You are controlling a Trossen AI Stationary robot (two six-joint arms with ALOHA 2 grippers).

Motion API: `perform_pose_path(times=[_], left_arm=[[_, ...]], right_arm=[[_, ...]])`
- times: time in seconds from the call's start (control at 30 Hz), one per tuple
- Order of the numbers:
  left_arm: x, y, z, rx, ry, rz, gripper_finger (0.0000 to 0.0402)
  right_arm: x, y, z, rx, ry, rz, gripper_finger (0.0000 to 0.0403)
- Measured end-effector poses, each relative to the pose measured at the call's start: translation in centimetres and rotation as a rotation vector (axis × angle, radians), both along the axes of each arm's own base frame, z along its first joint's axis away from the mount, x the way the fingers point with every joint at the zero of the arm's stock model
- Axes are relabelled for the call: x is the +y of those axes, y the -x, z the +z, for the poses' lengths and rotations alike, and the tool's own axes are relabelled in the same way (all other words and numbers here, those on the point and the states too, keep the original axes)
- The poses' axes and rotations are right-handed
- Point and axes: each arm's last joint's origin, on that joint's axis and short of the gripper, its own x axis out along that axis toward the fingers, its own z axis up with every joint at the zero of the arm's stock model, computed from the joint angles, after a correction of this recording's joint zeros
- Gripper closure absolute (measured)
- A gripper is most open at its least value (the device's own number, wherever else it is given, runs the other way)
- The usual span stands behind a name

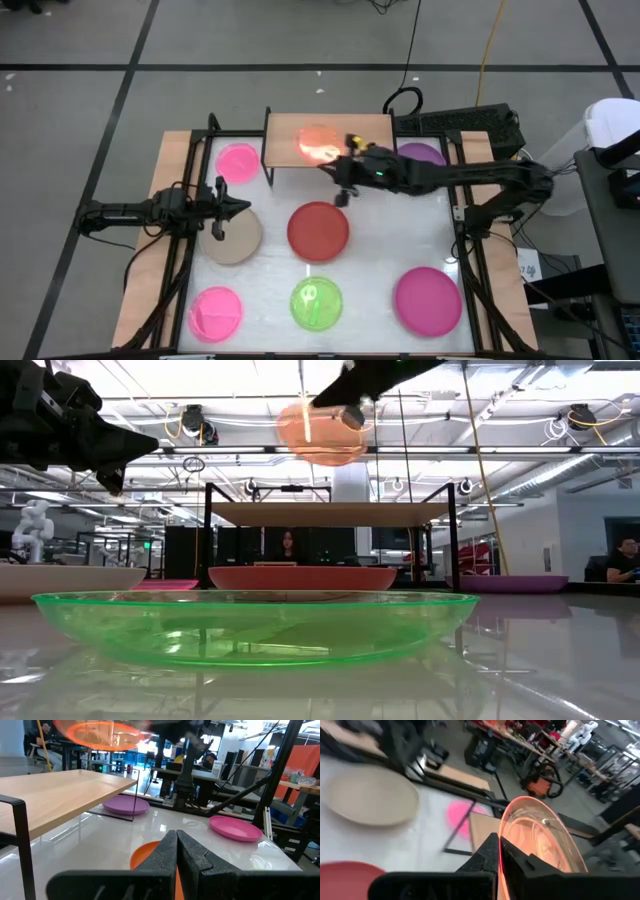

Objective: Place and stack plates onto a shelf
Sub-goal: Put the small orange plate on the shelf, then stack the top small pink plate on top of the small orange plate on the shelf

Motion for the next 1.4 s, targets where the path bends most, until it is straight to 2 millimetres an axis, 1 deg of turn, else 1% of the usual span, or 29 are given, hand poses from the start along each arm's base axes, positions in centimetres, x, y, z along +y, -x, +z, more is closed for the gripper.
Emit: perform_pose_path(times=[0.13, 0.27, 0.43, 0.57, 0.7, 0.83, 0.97, 1.13, 1.27, 1.33, 1.4], left_arm=[[0.0, 0.0, 0.0, 0.000, 0.000, 0.000, 0.0396], [0.0, 0.0, 0.0, 0.000, 0.000, 0.000, 0.0396], [0.0, 0.0, 0.0, 0.000, 0.000, 0.000, 0.0396], [0.0, 0.0, 0.0, 0.000, 0.000, 0.000, 0.0396], [0.0, 0.0, 0.0, 0.000, 0.000, 0.000, 0.0396], [0.0, 0.0, 0.0, 0.000, 0.000, 0.000, 0.0396], [0.0, 0.0, 0.0, 0.000, 0.000, 0.000, 0.0396], [0.0, 0.0, 0.0, 0.000, 0.000, 0.000, 0.0396], [0.0, 0.0, 0.0, 0.000, 0.000, 0.000, 0.0396], [0.0, 0.0, 0.0, 0.000, 0.000, 0.000, 0.0396], [0.0, 0.0, 0.0, 0.000, 0.000, 0.000, 0.0396]], right_arm=[[-1.6, -3.1, -1.5, 0.064, 0.050, -0.016, 0.0403], [-3.1, -5.3, -3.6, 0.114, 0.070, -0.035, 0.0403], [-4.6, -6.6, -5.9, 0.126, 0.065, -0.065, 0.0403], [-5.5, -6.9, -6.7, 0.124, 0.062, -0.086, 0.0403], [-6.0, -6.9, -6.4, 0.078, 0.047, -0.105, 0.0403], [-5.9, -6.9, -6.5, 0.087, 0.049, -0.100, 0.0396], [-5.8, -7.0, -6.4, 0.078, 0.050, -0.095, 0.0370], [-5.9, -7.0, -6.3, 0.067, 0.052, -0.097, 0.0327], [-5.4, -6.5, -4.7, 0.018, 0.059, -0.092, 0.0295], [-4.4, -5.8, -3.3, 0.014, 0.033, -0.088, 0.0283], [-3.1, -4.8, -1.6, -0.014, -0.038, -0.075, 0.0277]])
